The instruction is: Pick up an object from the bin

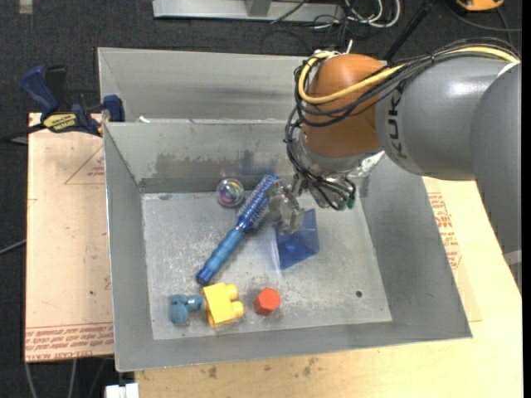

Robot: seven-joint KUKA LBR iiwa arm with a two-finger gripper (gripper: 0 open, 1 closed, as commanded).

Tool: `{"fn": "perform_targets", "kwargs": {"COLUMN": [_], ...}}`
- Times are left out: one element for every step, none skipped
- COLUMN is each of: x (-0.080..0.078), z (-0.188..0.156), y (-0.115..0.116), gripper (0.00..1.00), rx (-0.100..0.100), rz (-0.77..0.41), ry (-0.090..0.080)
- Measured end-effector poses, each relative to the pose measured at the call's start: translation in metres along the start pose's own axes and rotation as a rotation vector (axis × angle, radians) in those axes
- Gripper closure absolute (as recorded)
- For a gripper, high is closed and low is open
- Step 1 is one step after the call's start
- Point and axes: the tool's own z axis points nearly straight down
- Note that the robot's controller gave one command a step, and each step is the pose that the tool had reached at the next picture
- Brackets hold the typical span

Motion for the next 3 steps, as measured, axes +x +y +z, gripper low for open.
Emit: {"fn": "perform_targets", "kwargs": {"x": [0.0, 0.049, 0.049], "z": [0.0, 0.026, 0.027], "y": [0.0, 0.017, 0.017], "gripper": [1.0, 1.0, 0.0], "rx": [0.0, 0.001, 0.001], "rz": [0.0, -0.266, -0.265], "ry": [0.0, 0.001, 0.001]}}
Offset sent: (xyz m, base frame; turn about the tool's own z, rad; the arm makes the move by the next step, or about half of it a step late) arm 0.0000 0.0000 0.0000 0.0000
